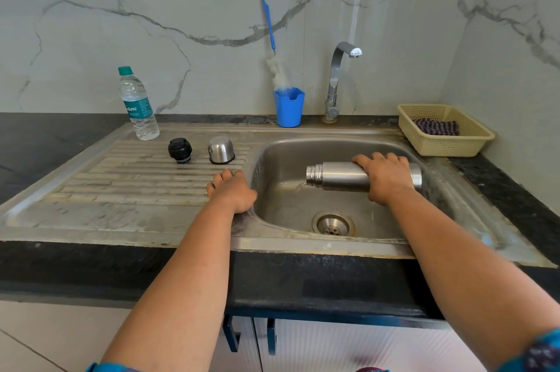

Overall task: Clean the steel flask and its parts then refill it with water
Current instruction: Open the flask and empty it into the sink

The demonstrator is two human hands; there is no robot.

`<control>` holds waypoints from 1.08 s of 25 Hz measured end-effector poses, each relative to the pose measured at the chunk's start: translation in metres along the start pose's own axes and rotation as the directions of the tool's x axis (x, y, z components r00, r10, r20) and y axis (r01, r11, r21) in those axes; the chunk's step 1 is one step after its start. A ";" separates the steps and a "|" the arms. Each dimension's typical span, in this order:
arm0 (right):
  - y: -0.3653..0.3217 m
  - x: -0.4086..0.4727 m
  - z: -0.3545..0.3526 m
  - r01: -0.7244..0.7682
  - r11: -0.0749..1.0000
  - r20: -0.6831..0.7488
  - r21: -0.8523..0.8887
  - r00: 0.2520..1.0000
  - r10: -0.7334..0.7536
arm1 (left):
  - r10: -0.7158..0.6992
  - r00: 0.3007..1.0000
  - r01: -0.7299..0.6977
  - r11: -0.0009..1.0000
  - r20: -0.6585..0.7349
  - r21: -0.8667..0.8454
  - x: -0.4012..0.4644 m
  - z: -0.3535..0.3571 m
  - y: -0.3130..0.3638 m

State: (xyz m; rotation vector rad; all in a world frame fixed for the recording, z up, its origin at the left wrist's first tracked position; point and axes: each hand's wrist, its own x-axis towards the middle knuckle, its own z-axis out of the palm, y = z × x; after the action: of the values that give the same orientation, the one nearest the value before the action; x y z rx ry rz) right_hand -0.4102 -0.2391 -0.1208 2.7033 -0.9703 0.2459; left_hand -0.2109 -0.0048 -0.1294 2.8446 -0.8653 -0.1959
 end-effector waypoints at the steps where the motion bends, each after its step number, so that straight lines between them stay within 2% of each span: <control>1: 0.000 0.000 0.000 0.000 1.000 0.001 -0.001 1.000 0.000 | 0.000 1.000 0.000 1.000 0.002 -0.001 0.001 0.000 0.000; 20: -0.002 -0.001 -0.002 0.006 1.000 0.023 -0.006 1.000 -0.006 | -0.007 1.000 0.007 1.000 0.008 -0.004 0.003 0.002 0.000; 27: -0.005 -0.001 -0.006 0.031 0.997 0.004 -0.078 1.000 -0.031 | -0.009 1.000 0.009 1.000 0.005 -0.006 0.003 0.002 0.000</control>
State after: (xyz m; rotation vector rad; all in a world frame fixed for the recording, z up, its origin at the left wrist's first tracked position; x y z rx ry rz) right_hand -0.4084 -0.2333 -0.1166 2.6465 -0.9191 0.1937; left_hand -0.2086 -0.0068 -0.1312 2.8437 -0.8515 -0.2065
